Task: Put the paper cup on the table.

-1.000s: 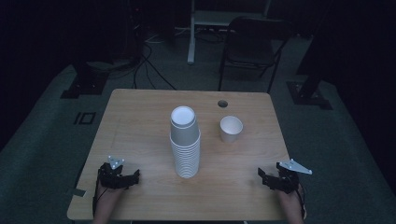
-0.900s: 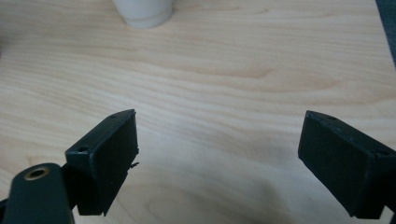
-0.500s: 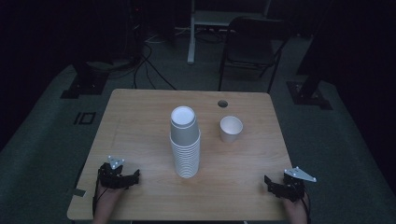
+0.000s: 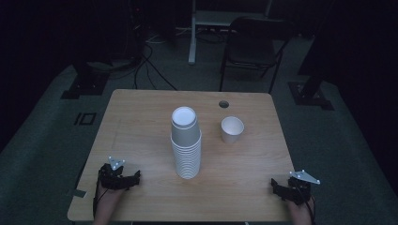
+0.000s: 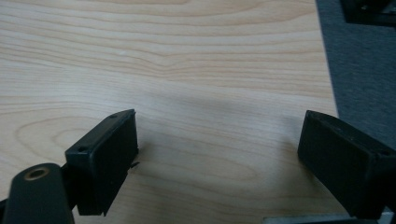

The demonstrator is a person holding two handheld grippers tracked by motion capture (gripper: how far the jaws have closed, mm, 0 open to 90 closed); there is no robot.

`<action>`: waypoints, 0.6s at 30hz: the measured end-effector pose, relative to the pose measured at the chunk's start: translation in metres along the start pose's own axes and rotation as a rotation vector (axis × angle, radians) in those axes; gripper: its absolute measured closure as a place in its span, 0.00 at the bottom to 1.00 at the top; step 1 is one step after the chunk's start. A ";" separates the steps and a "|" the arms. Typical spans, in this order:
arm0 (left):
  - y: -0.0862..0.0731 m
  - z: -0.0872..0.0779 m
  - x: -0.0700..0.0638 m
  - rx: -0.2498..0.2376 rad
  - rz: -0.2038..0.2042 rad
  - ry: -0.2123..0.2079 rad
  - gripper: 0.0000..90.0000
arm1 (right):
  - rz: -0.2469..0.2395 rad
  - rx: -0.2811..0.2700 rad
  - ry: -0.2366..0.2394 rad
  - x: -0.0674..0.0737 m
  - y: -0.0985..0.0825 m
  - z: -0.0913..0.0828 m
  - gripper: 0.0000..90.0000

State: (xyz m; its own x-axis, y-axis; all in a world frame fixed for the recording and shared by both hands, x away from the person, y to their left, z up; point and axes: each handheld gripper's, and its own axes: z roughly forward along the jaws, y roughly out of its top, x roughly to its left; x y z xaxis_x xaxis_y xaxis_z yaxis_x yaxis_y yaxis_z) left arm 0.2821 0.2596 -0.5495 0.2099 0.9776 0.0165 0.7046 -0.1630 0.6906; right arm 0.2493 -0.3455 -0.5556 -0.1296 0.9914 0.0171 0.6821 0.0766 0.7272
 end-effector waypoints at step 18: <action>0.000 0.000 0.000 0.000 0.001 0.001 0.02 | 0.017 0.003 -0.018 0.002 0.000 0.001 0.12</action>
